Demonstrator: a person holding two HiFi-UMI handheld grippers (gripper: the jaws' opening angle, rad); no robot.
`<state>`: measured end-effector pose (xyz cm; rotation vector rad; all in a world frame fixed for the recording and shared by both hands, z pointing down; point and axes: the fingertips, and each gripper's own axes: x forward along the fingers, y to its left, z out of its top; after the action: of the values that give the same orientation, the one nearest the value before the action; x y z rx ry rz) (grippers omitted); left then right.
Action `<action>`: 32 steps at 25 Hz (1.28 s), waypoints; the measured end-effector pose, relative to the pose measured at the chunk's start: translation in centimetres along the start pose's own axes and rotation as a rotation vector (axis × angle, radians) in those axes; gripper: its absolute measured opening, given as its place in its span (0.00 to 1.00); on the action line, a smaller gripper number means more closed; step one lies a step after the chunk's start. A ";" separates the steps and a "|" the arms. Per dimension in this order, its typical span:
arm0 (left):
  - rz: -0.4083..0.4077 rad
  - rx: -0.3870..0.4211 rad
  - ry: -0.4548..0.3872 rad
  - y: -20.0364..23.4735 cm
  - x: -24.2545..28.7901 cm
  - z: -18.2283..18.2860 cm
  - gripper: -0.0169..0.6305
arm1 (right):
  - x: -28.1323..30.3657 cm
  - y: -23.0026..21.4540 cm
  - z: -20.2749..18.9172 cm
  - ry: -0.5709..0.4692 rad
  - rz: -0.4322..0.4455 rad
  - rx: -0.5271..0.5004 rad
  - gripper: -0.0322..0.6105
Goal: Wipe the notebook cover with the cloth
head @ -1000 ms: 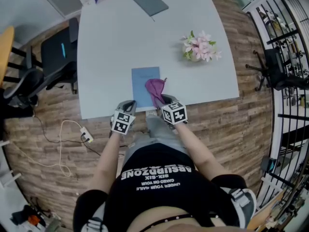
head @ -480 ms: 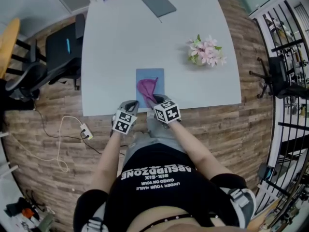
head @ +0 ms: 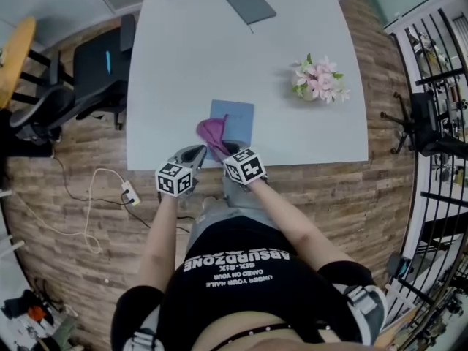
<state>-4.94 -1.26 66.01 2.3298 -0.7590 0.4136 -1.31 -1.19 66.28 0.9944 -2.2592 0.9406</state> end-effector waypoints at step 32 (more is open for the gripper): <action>-0.014 0.021 0.024 -0.2 0.1 -0.3 0.05 | 1.4 1.9 -1.1 0.050 -0.037 -0.148 0.18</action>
<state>-4.76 -0.96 66.16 2.3439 -0.7296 0.4443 -3.44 -0.02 67.20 0.9339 -2.2251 0.7621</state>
